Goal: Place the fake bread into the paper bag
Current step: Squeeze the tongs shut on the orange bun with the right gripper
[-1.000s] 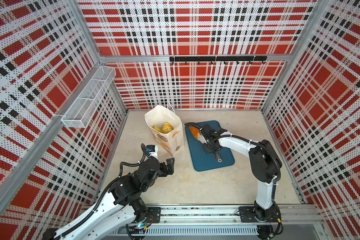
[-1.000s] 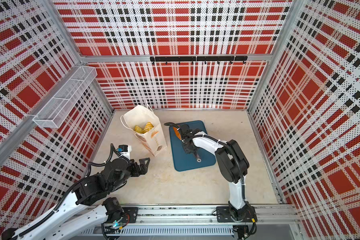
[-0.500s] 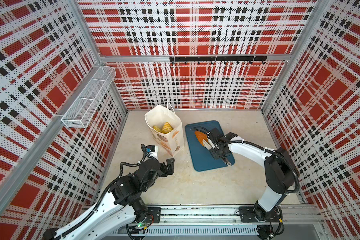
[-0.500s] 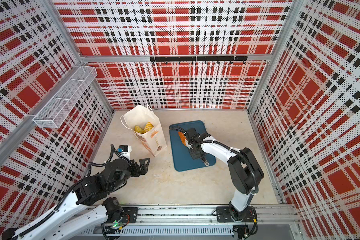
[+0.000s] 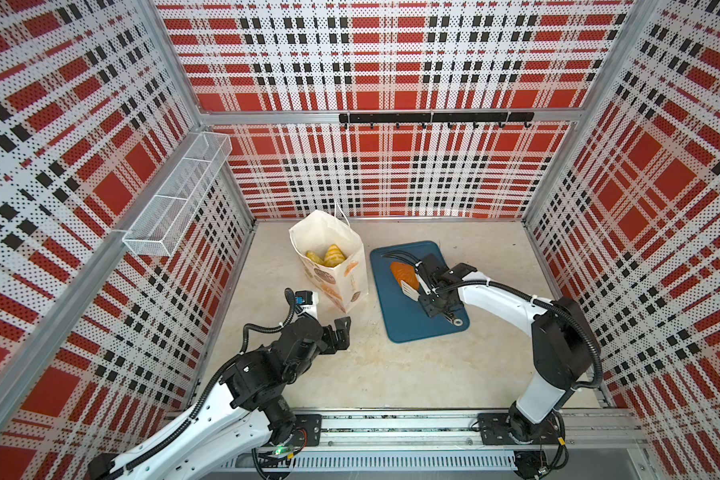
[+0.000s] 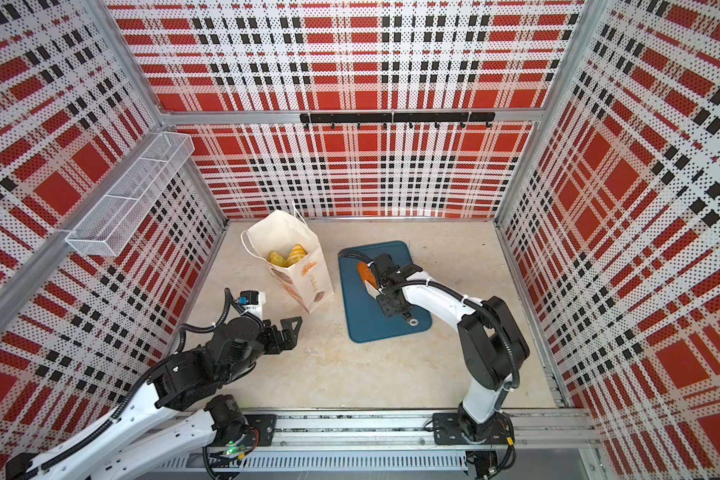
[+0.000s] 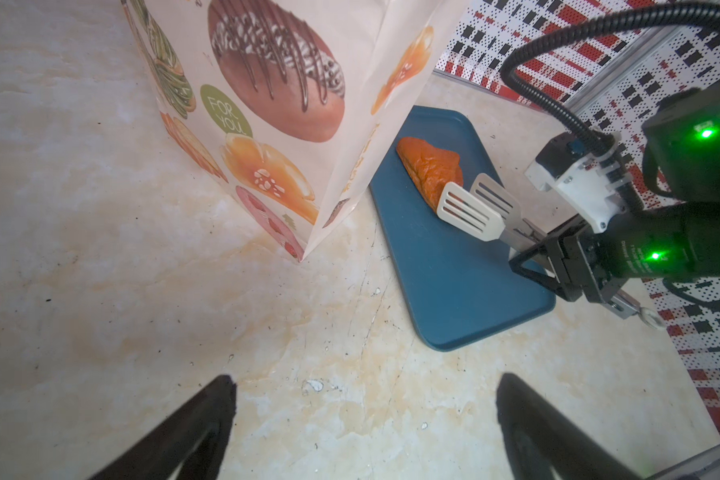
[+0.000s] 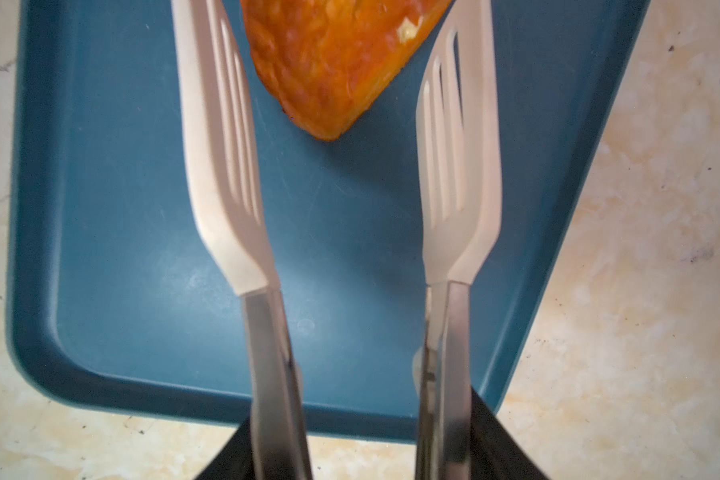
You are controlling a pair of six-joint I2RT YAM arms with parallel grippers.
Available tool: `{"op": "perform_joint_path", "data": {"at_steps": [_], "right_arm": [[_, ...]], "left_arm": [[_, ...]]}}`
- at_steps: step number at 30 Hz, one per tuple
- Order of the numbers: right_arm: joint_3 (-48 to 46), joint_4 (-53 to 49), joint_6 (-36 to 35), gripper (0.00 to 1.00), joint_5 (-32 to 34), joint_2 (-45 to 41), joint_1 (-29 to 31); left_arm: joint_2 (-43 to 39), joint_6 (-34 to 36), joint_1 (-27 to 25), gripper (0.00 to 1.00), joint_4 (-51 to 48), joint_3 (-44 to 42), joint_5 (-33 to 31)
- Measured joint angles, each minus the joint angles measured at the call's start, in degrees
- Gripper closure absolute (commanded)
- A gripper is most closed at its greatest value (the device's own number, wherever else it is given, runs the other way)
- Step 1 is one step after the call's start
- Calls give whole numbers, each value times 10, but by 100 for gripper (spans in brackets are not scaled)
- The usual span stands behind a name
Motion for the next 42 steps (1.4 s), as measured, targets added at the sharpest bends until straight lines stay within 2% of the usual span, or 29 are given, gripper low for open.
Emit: {"op": "perform_joint_path", "data": {"at_steps": [14, 22, 29, 42], "right_arm": [[64, -9, 11, 43, 18, 78, 0], [84, -19, 5, 60, 23, 94, 0], [83, -22, 4, 67, 20, 95, 0], [45, -4, 4, 67, -9, 29, -3]], "left_arm": [[-9, -2, 0, 1, 0, -1, 0], [-14, -3, 0, 0, 0, -3, -1], [-13, -3, 0, 1, 0, -3, -1], [-6, -3, 0, 1, 0, -3, -1]]}}
